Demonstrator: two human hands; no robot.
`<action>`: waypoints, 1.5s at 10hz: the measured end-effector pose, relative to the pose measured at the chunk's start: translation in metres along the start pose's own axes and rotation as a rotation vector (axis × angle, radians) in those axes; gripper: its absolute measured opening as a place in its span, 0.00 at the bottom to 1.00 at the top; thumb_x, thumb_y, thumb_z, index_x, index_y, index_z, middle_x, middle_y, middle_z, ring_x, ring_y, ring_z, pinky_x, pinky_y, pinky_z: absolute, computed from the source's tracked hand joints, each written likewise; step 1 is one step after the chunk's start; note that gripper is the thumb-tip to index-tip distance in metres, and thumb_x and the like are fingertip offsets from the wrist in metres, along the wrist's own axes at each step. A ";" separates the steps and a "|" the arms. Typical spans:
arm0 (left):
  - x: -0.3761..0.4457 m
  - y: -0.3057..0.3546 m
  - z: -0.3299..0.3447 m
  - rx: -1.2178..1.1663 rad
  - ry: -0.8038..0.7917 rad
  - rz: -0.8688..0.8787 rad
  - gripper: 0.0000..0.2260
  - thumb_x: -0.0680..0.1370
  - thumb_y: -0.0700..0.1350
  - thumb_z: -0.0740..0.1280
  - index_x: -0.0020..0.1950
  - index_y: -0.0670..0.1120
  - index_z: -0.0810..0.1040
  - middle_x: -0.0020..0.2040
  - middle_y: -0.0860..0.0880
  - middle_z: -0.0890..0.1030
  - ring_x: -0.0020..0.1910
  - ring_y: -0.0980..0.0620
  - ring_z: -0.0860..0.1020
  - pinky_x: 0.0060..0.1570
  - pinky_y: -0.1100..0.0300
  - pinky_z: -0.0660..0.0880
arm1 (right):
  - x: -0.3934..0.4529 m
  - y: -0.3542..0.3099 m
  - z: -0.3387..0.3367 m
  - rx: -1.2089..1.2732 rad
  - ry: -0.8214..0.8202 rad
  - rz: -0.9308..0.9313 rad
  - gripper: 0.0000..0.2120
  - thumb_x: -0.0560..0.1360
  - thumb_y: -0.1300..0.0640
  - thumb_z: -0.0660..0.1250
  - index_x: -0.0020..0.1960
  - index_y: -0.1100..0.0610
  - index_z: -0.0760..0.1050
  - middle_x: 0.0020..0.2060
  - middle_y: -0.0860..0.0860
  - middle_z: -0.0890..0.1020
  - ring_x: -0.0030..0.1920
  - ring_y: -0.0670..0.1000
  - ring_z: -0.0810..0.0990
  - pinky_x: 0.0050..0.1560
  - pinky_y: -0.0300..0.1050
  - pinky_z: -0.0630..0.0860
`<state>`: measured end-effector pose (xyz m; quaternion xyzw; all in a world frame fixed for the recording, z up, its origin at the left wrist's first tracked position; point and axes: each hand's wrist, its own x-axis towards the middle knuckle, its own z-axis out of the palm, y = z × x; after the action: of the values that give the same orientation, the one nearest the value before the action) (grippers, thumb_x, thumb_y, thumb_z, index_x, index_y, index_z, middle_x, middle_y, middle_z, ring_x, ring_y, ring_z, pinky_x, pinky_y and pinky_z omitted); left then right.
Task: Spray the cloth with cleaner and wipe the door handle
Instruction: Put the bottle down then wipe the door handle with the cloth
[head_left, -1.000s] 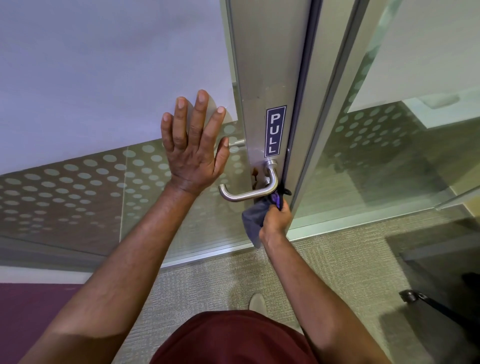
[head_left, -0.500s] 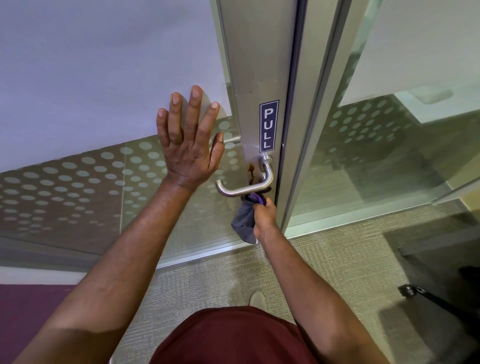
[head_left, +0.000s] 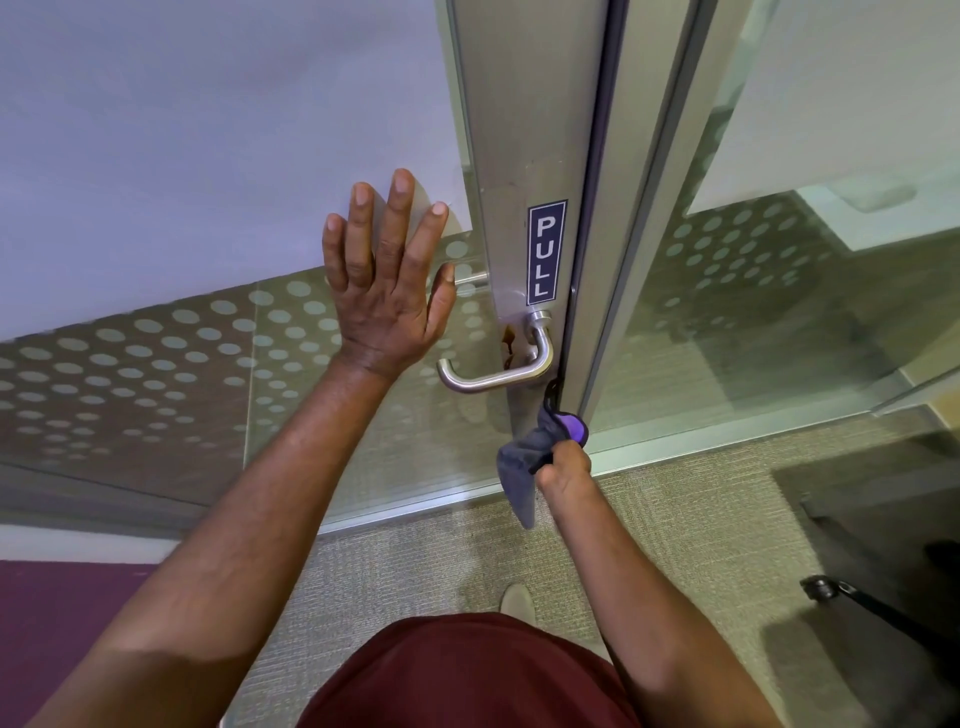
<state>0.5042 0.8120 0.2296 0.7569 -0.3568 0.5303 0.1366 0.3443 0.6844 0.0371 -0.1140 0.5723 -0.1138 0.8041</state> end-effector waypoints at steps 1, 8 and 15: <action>0.000 0.000 0.000 -0.002 -0.003 -0.003 0.25 0.84 0.54 0.61 0.81 0.50 0.64 0.87 0.53 0.44 0.85 0.49 0.42 0.83 0.48 0.41 | -0.002 -0.008 0.020 0.080 -0.036 -0.038 0.12 0.85 0.70 0.55 0.59 0.64 0.77 0.64 0.62 0.77 0.61 0.62 0.79 0.69 0.56 0.73; -0.002 0.000 0.001 0.007 0.029 0.030 0.23 0.84 0.54 0.60 0.78 0.49 0.68 0.87 0.52 0.51 0.86 0.48 0.44 0.84 0.48 0.43 | 0.012 -0.003 0.041 0.075 0.041 -0.195 0.16 0.80 0.76 0.61 0.57 0.57 0.76 0.55 0.60 0.79 0.52 0.57 0.80 0.61 0.52 0.78; -0.001 0.001 0.002 0.010 0.031 0.021 0.24 0.83 0.53 0.62 0.79 0.50 0.66 0.87 0.52 0.48 0.86 0.48 0.44 0.83 0.47 0.44 | -0.012 -0.016 0.046 0.219 -0.195 0.015 0.06 0.83 0.68 0.64 0.52 0.61 0.79 0.35 0.56 0.87 0.33 0.52 0.87 0.30 0.42 0.82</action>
<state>0.5050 0.8107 0.2276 0.7455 -0.3601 0.5449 0.1327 0.3831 0.6756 0.0670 -0.0318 0.4765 -0.1580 0.8643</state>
